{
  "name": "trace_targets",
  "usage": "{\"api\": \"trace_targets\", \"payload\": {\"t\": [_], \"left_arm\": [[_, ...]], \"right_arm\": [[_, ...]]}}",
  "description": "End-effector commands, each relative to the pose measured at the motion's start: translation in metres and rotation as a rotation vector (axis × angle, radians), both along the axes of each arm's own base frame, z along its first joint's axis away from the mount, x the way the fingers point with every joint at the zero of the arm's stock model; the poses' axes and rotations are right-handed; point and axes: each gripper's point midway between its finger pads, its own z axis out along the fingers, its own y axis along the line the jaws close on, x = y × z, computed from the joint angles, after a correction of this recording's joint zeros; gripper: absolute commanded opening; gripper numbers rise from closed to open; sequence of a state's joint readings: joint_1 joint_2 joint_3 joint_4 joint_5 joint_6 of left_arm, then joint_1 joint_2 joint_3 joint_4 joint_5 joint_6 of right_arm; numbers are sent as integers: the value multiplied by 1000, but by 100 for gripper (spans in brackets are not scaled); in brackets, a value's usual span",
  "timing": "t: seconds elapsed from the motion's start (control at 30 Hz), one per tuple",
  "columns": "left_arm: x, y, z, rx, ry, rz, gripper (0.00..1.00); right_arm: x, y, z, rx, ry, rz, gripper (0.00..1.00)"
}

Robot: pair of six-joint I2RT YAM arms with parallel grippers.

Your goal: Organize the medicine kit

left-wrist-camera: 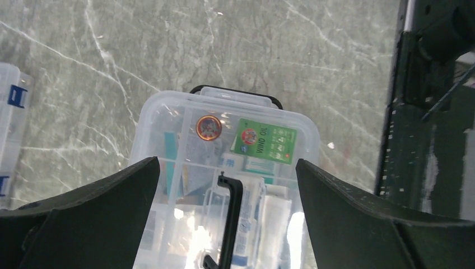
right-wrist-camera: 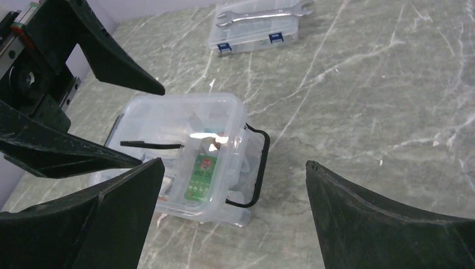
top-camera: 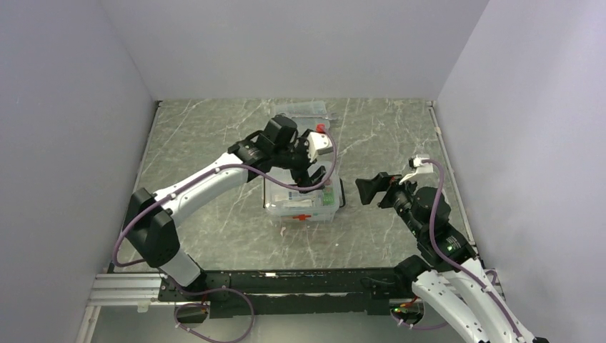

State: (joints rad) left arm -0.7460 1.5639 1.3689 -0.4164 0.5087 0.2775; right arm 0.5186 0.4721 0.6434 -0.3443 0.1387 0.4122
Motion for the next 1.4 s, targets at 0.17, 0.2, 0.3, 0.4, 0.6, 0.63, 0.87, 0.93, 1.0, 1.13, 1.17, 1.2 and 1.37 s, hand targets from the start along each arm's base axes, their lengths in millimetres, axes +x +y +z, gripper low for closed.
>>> {"api": "trace_targets", "payload": {"t": [0.17,0.2,0.3,0.4,0.6,0.63,0.87,0.93,1.0,1.13,1.17,1.2,1.37], "left_arm": [[21,-26,-7,28,-179,-30,97],[21,-29,-10,31,-183,-35,96],[21,-35,-18,35,-195,-41,93],[19,-41,-27,38,-185,-65,88],[9,-44,-41,56,-160,-94,82],[7,-44,-43,58,-160,-93,81],[-3,-40,-62,86,-141,-94,71],[-5,-38,-67,101,-127,-93,67],[-6,-37,-70,106,-123,-94,66],[-10,-32,-71,110,-126,-92,64],[-11,-31,-73,112,-124,-93,64],[-12,-29,-74,113,-122,-92,64],[-20,-22,-85,133,-97,-91,63]], "right_arm": [[-6,-2,-3,39,8,-8,100],[-6,-2,-4,41,11,-6,100],[-5,-7,-13,40,56,-48,100],[-5,-15,-30,33,170,-121,100],[-1,-18,-64,40,341,-216,100],[0,-17,-68,47,356,-225,100],[7,-18,-89,99,400,-295,98],[9,-17,-92,109,396,-303,96],[12,-16,-96,118,404,-312,91],[18,-11,-107,133,432,-317,73],[19,-10,-109,140,436,-317,66],[21,-8,-112,149,441,-317,61],[31,-2,-127,196,464,-324,34]]}}
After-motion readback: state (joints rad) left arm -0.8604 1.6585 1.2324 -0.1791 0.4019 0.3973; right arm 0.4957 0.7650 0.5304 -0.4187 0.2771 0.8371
